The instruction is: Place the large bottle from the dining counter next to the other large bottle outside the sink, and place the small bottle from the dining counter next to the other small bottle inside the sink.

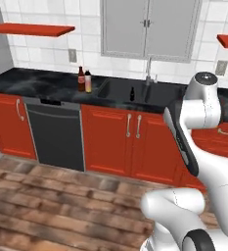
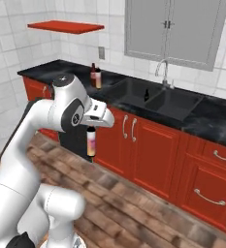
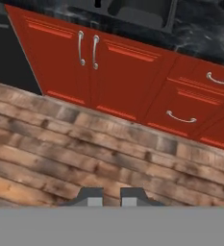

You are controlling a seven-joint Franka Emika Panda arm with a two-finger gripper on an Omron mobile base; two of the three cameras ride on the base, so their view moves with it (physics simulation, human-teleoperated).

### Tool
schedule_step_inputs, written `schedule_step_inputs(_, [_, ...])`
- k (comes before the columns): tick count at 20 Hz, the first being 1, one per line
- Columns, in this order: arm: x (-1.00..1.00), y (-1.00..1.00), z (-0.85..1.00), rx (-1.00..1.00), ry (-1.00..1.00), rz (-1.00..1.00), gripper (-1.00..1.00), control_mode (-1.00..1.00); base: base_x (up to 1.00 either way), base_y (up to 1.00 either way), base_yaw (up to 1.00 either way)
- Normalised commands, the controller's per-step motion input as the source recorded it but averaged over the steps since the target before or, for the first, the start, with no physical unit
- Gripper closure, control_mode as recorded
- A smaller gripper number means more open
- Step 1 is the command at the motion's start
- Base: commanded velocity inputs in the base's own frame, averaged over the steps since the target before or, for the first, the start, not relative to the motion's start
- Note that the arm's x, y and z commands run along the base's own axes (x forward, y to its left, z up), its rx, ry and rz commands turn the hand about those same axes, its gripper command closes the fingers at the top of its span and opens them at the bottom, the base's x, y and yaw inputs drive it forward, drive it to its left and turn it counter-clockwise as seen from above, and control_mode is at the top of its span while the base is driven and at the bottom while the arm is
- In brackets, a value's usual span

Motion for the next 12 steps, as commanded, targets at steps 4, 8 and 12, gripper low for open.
schedule_step_inputs(4, [0.0, 0.0, 0.0, 0.0, 0.0, 0.0, 1.0, 1.0, 1.0, 0.0, 0.0])
schedule_step_inputs(8, [0.0, 0.0, 0.0, 0.0, 0.0, 0.0, 1.0, 1.0, 1.0, 0.0, 0.0])
schedule_step_inputs(12, [0.0, 0.0, 0.0, 0.0, 0.0, 0.0, 1.0, 1.0, 1.0, 0.15, -0.01])
